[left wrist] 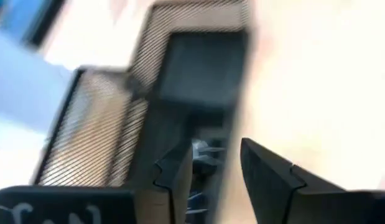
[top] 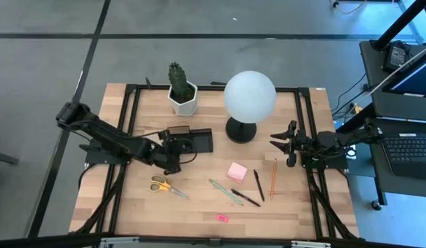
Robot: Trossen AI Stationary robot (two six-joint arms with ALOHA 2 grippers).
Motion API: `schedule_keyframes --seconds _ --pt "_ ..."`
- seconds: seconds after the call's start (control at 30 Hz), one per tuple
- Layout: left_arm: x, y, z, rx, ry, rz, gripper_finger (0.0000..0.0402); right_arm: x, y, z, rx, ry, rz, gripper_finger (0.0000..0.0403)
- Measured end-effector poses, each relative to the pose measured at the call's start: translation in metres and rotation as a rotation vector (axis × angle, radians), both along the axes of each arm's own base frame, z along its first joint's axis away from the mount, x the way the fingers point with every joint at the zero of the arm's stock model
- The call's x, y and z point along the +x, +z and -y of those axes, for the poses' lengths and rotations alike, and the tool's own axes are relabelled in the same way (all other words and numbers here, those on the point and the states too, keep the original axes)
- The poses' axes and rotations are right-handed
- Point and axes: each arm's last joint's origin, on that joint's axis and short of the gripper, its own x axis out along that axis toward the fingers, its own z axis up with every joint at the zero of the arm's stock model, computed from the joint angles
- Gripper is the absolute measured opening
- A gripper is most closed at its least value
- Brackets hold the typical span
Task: Pick and place office supplies into organizer
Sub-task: Put the yellow scissor into the black desk organizer
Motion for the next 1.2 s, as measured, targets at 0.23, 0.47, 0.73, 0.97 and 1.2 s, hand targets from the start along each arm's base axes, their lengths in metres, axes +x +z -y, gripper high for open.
schedule_keyframes --seconds 0.23,0.47,0.73,0.97,1.2 --pt "-0.002 0.014 0.027 -0.018 -0.445 -0.003 0.0123 0.0 0.0 0.0 0.0 0.0 0.0 0.0126" --pt "-0.01 0.0 0.044 -0.204 -0.435 -0.099 0.0125 0.0 0.0 0.0 0.0 0.0 0.0 0.0126" --pt "-0.03 -0.012 0.065 -0.405 -0.361 -0.258 0.0123 0.0 0.0 0.0 -0.001 -0.001 0.0 0.0126" --pt "-0.044 -0.017 0.068 -0.417 -0.299 -0.357 0.0123 0.0 0.0 0.001 -0.023 -0.05 -0.005 0.0126" --pt "-0.045 -0.026 0.069 -0.385 -0.305 -0.447 0.0123 -0.001 0.0 0.002 -0.028 -0.085 -0.006 0.0127"
